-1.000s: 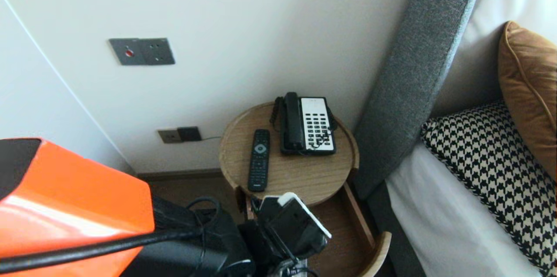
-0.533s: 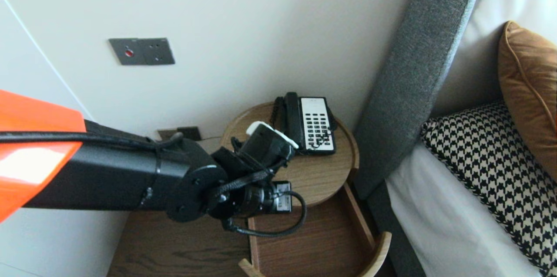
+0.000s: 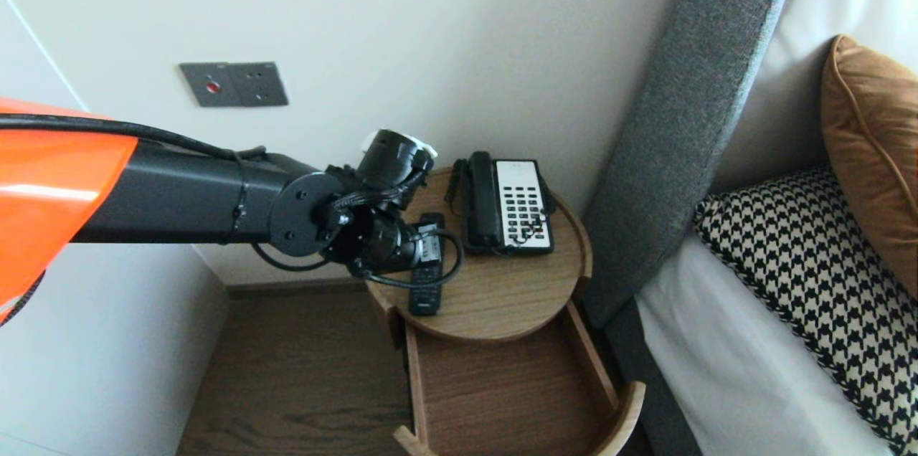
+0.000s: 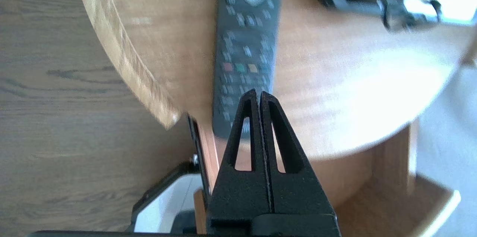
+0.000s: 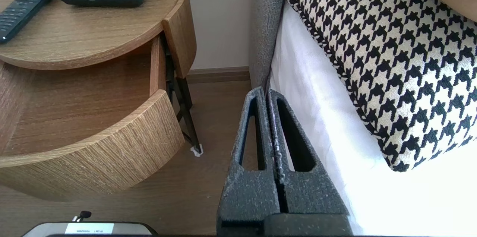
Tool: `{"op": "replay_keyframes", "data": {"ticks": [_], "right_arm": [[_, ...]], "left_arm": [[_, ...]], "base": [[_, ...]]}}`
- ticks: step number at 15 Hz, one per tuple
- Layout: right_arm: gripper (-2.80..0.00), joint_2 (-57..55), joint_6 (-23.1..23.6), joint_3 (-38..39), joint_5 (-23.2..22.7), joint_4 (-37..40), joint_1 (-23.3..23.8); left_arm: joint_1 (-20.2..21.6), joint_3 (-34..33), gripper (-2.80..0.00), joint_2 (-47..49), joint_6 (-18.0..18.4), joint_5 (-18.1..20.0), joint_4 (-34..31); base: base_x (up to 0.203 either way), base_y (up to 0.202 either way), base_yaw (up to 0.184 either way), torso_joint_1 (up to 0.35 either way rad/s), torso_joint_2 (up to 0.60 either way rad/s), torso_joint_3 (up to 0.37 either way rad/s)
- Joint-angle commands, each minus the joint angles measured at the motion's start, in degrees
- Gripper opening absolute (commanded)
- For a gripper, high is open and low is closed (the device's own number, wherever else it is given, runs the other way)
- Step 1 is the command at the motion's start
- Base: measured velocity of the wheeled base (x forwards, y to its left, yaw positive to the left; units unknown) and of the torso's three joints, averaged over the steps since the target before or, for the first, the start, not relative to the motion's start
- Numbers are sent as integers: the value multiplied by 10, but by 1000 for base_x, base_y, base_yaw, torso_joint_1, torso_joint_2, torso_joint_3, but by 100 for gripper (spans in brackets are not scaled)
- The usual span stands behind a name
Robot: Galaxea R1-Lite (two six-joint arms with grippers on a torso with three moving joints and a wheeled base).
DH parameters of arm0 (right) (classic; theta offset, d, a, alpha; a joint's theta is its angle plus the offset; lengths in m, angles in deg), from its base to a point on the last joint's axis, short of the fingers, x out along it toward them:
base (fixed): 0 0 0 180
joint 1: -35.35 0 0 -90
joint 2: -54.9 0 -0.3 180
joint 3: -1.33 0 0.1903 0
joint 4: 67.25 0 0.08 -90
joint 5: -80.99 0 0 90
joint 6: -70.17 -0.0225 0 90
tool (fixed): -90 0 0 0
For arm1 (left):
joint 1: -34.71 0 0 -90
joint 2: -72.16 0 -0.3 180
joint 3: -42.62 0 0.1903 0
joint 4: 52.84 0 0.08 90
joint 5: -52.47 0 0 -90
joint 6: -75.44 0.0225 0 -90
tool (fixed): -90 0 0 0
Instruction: Put the remote controls on the table in the drawer one by one
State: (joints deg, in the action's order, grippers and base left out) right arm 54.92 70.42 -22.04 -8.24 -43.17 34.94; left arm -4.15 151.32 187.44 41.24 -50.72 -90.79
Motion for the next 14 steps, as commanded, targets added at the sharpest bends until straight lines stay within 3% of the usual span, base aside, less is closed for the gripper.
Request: {"op": "replay_keyframes", "data": {"ticks": [1,3,4,14], "right_arm": [[-280,1,0,0,0,0,0],[-280,1,0,0,0,0,0],[-280,1,0,0,0,0,0],[-280,1,0,0,0,0,0]], "left_arm": [[9,26,-280,35,-7,-5,0],[8,47,-280,50,-11,-47,0],[7,58,0,55,-10,-71,0],[-9,63,0,87,-8,-75,20]], "base": [[0,0,0,0,0,0],[0,0,0,0,0,0],[0,0,0,0,0,0],[0,0,0,0,0,0]]}}
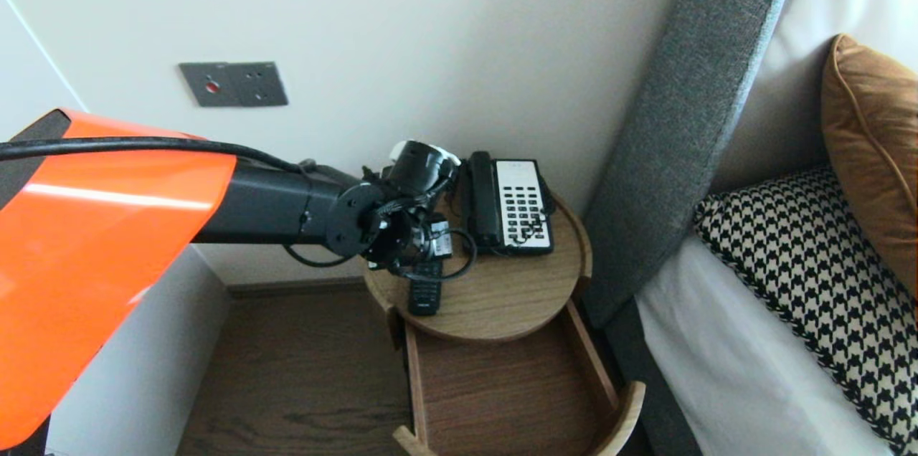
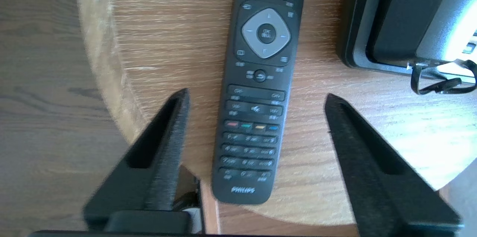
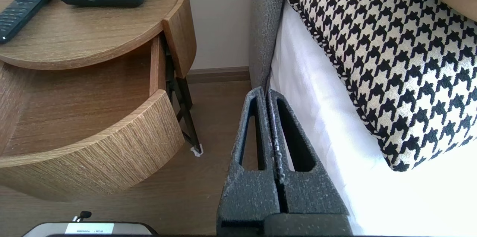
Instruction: Put the remote controls on the table in the drawer one by one
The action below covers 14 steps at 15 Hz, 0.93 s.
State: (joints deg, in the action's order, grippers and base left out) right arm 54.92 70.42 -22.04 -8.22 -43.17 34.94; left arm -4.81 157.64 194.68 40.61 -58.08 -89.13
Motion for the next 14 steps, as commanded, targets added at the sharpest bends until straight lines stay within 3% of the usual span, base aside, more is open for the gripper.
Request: {"op": "replay_keyframes", "data": {"ticks": [1,7,12,14], "right_arm": [[-280,1,0,0,0,0,0],[-280,1,0,0,0,0,0],[-280,1,0,0,0,0,0],[-280,1,0,0,0,0,0]], "left_arm": [[-3,0,0,20,0,-2,8],[1,6,0,46,31,-2,55],[14,-4,0,52,106,3,97],[17,-10,0,54,119,3,105]], "base": [[0,0,0,0,0,0],[0,0,0,0,0,0],[0,0,0,0,0,0],[0,0,0,0,0,0]]}}
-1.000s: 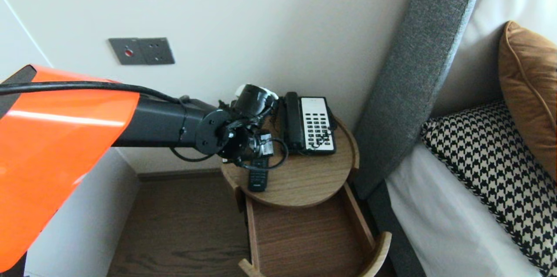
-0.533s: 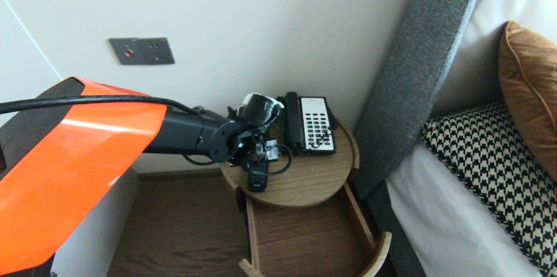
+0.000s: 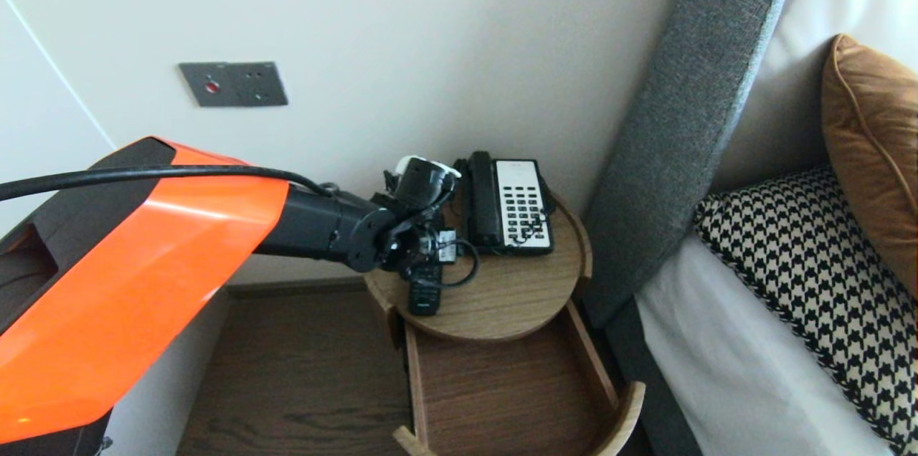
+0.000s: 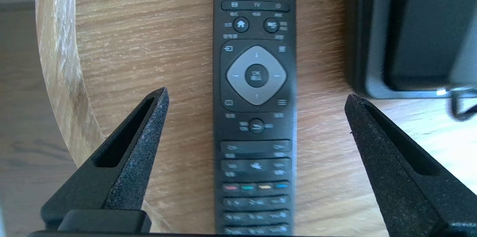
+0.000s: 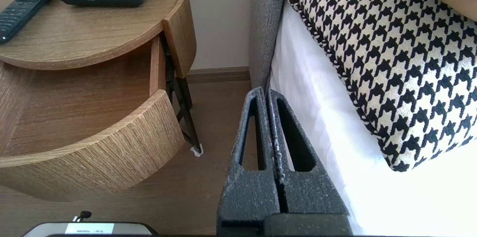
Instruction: Put the remote controls on the table in the drawer one by one
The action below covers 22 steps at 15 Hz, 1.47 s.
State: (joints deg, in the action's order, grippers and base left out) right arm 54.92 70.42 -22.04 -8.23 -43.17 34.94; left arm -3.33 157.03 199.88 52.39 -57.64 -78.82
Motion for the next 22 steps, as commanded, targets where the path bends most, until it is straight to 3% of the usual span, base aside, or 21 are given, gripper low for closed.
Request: {"op": "replay_keyframes", "data": {"ticks": [1,20,21,22], "right_arm": [[-280,1,0,0,0,0,0],[-280,1,0,0,0,0,0],[-280,1,0,0,0,0,0],[-280,1,0,0,0,0,0]], "left_arm": [[4,-6,0,3,4,1,3],[19,8,0,39,9,5,38],[19,8,-280,39,9,4,38],[19,9,-280,39,9,4,38]], "base": [[0,0,0,0,0,0],[0,0,0,0,0,0],[0,0,0,0,0,0],[0,0,0,0,0,0]]}}
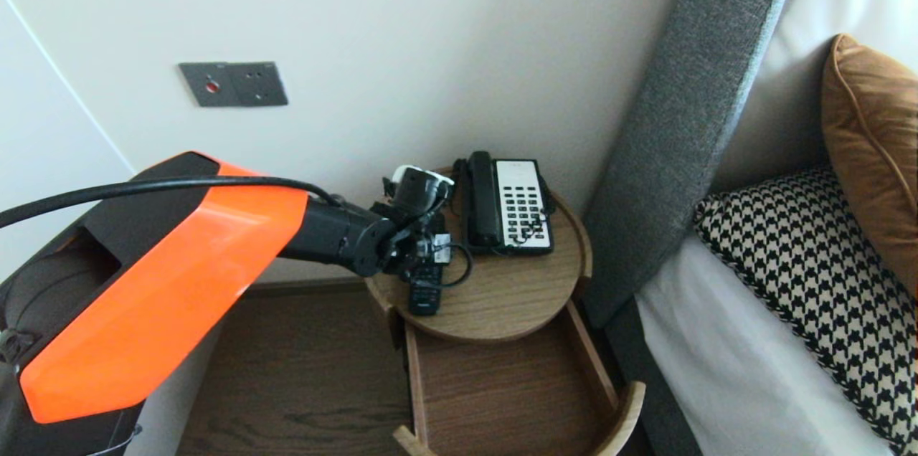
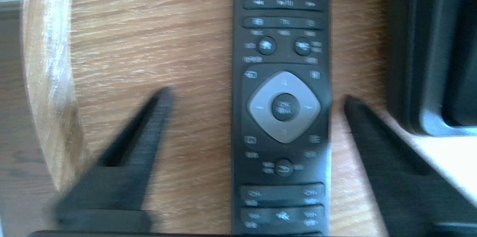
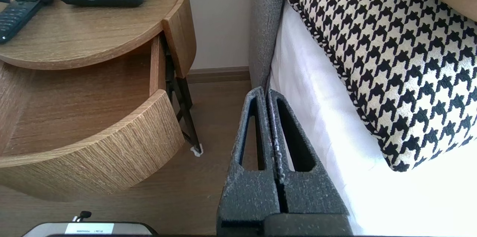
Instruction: Put the remote controls on the table in the drawer one by one
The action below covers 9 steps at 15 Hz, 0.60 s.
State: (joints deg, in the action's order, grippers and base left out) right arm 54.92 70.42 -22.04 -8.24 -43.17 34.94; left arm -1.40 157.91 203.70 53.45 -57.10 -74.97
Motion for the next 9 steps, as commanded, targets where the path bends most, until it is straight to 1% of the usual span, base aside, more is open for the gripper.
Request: {"op": "replay_keyframes", "data": {"ticks": [1,9], "right_arm": [[-280,1,0,0,0,0,0],[-280,1,0,0,0,0,0]], "left_arm": [[0,0,-280,1,-2,-1,0],[-16,-8,-280,4,-11,-6,1]], "base": [[0,0,0,0,0,0],[0,0,0,0,0,0]]}}
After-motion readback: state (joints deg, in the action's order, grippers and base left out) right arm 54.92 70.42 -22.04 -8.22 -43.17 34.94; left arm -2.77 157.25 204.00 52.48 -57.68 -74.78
